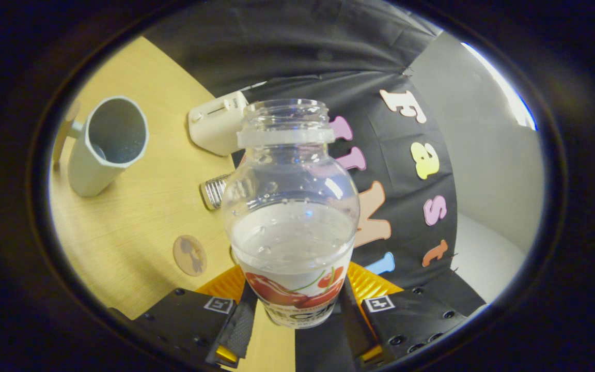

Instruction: Take the bottle from table, then pour the juice into the cup, finally place the bottle on the coaster

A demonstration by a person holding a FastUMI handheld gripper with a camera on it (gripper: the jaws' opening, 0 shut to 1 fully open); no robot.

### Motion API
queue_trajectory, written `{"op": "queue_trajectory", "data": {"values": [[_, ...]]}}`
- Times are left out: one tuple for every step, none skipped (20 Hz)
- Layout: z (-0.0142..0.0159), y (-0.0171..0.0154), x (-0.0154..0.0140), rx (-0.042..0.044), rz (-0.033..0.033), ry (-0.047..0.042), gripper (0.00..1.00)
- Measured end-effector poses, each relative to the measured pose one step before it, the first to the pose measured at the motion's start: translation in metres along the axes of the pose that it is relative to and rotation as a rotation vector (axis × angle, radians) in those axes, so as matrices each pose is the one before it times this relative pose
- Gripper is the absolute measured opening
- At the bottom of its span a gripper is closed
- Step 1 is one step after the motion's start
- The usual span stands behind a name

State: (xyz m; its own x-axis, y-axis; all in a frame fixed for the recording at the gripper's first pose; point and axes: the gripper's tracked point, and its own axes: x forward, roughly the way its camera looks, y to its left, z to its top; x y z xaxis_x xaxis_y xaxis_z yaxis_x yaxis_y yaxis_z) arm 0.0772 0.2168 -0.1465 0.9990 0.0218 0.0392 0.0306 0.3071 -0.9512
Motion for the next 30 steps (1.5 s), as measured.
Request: {"op": "queue_trajectory", "data": {"values": [[0.00221,0.00400,-0.00019,-0.02786,0.00091,-0.00469,0.77],[0.00135,0.00517,0.00031,-0.02451,0.00451,-0.00168,0.77],[0.00261,0.00589,-0.00064,-0.02222,0.00843,-0.00526,0.77],[0.00189,0.00154,0.00176,-0.02198,0.00618,-0.00212,0.76],[0.00012,0.00273,-0.00030,-0.02404,0.00517,-0.00131,0.76],[0.00278,0.00311,0.00186,-0.02305,0.00527,-0.00633,0.76],[0.00122,0.00048,0.00005,-0.01869,-0.00008,-0.00483,0.76],[0.00011,-0.00102,0.00023,-0.01782,-0.00214,-0.00311,0.76],[0.00153,-0.00015,-0.00028,-0.01764,-0.00278,-0.00208,0.76],[0.00189,0.00166,0.00035,-0.01530,-0.00073,-0.00370,0.76],[0.00147,-0.00001,-0.00045,-0.01468,-0.00191,-0.00021,0.76],[0.00100,-0.00143,-0.00047,-0.01363,-0.00627,-0.00641,0.76],[0.00172,-0.00070,-0.00084,-0.01842,-0.01054,-0.00339,0.76],[0.00067,-0.00029,-0.00029,-0.01232,-0.00779,-0.00479,0.76],[0.00264,0.00125,-0.00007,-0.00637,0.00250,-0.00096,0.76],[-0.00057,0.00092,0.00026,0.00002,0.00838,0.00069,0.76],[0.00132,0.00010,0.00070,0.00180,0.00530,-0.00008,0.76],[0.00083,-0.00052,0.00153,0.00145,0.00342,-0.00154,0.76],[0.00234,-0.00041,-0.00065,-0.00146,-0.00095,-0.00264,0.76],[0.00137,0.00018,-0.00064,-0.00471,0.00043,-0.00258,0.76],[0.00199,-0.00141,-0.00018,-0.00235,-0.00173,-0.00210,0.76],[0.00106,0.00077,0.00124,-0.00495,0.00044,-0.00116,0.76],[0.00053,-0.00036,0.00033,-0.00718,0.00052,-0.00004,0.76],[0.00099,-0.00029,0.00158,-0.00735,-0.00135,-0.00143,0.76],[-0.00007,-0.00015,-0.00052,-0.01040,-0.00270,-0.00194,0.76],[0.00143,-0.00078,0.00218,-0.00936,-0.00681,-0.00134,0.76],[0.00084,-0.00241,-0.00095,-0.01388,-0.00816,-0.00421,0.76],[0.00108,-0.00025,-0.00024,-0.01182,-0.00361,-0.00331,0.76],[-0.00020,-0.00117,-0.00029,-0.00543,-0.00193,0.00085,0.76],[-0.00075,-0.00005,0.00068,-0.00232,0.00354,0.00101,0.76]]}}
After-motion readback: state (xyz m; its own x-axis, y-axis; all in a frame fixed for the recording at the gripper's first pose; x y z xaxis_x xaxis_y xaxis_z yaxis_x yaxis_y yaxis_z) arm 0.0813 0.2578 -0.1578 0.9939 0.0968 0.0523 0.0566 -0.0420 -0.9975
